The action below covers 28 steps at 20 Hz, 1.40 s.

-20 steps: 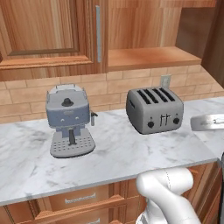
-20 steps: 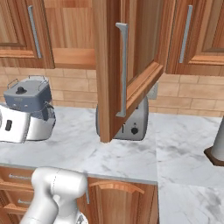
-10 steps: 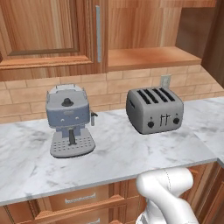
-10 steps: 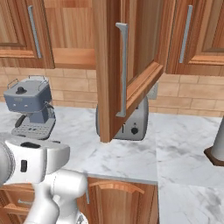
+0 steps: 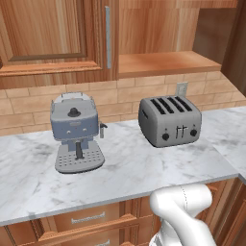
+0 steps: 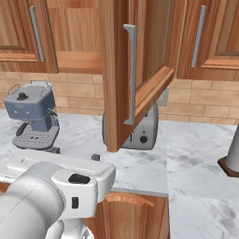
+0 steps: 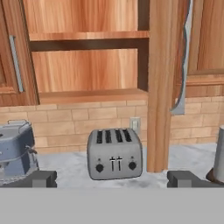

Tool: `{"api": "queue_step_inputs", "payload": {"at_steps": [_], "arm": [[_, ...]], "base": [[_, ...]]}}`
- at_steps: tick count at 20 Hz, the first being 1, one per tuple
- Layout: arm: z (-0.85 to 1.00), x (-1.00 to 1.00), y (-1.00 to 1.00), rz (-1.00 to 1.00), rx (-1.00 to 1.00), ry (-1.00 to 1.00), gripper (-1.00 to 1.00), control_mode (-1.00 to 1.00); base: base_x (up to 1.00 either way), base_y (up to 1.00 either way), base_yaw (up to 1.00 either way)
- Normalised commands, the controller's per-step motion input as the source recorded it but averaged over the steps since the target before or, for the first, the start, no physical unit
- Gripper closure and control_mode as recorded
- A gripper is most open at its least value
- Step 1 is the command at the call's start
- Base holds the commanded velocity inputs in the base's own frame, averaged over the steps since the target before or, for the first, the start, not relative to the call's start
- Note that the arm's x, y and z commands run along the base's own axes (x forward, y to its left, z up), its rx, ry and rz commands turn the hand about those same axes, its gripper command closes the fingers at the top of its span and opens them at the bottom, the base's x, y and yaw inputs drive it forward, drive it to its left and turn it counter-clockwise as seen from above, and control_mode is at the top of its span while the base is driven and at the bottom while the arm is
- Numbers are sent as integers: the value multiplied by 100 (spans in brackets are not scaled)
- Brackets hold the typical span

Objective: Close all open cabinet doors.

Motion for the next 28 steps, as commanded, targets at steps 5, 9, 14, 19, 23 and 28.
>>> {"api": "queue_step_inputs", "payload": {"at_steps": [5, 9, 14, 19, 23, 28], "arm": [[0, 9, -57, 0, 2, -14, -100, -100], [0, 14, -49, 2, 2, -13, -100, -100], [0, 34, -39, 8, 5, -12, -100, -100], [-8, 49, -32, 10, 5, -7, -100, -100], [-12, 38, -35, 12, 5, -6, -100, -100], [-13, 34, -36, 13, 5, -7, -100, -100]], "base": [[0, 0, 0], [0, 0, 0], [0, 0, 0], [0, 0, 0], [0, 0, 0], [0, 0, 0]]}}
